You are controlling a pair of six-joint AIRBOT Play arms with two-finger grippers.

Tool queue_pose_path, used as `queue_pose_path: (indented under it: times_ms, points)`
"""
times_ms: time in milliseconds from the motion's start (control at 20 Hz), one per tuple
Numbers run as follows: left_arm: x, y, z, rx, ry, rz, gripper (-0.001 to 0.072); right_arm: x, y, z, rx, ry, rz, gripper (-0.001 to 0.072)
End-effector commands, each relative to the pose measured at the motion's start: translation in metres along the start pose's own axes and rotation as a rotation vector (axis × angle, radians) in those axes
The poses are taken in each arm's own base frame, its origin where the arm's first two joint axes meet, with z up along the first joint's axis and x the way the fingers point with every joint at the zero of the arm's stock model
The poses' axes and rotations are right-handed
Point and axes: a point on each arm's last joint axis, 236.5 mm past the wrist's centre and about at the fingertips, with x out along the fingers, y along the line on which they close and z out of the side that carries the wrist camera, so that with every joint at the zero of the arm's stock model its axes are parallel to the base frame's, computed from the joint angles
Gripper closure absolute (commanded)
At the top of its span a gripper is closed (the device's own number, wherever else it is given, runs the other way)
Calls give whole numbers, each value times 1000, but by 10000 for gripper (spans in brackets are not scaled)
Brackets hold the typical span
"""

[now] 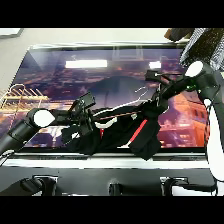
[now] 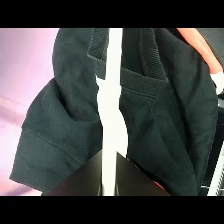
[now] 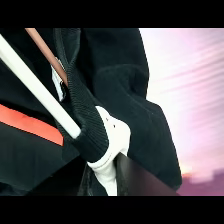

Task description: Fold the clothes and pants, and hang the long-sleeved shirts on hangers.

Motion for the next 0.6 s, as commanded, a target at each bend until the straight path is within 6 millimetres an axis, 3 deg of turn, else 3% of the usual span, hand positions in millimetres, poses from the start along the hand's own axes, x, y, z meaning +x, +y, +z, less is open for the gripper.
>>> queue_pose_path:
  times_ms: [0,100,300,550]
  points:
    - [0,0,1,0,-1,1,667,-2,4,11,8,-43,10,534]
    - [0,0,1,0,-1,1,667,-2,4,13,9,-51,10,414]
    - [0,0,1,0,-2,1,667,-2,4,13,9,-52,10,453]
    - [0,0,1,0,-2,1,667,-2,5,17,10,-69,14,452]
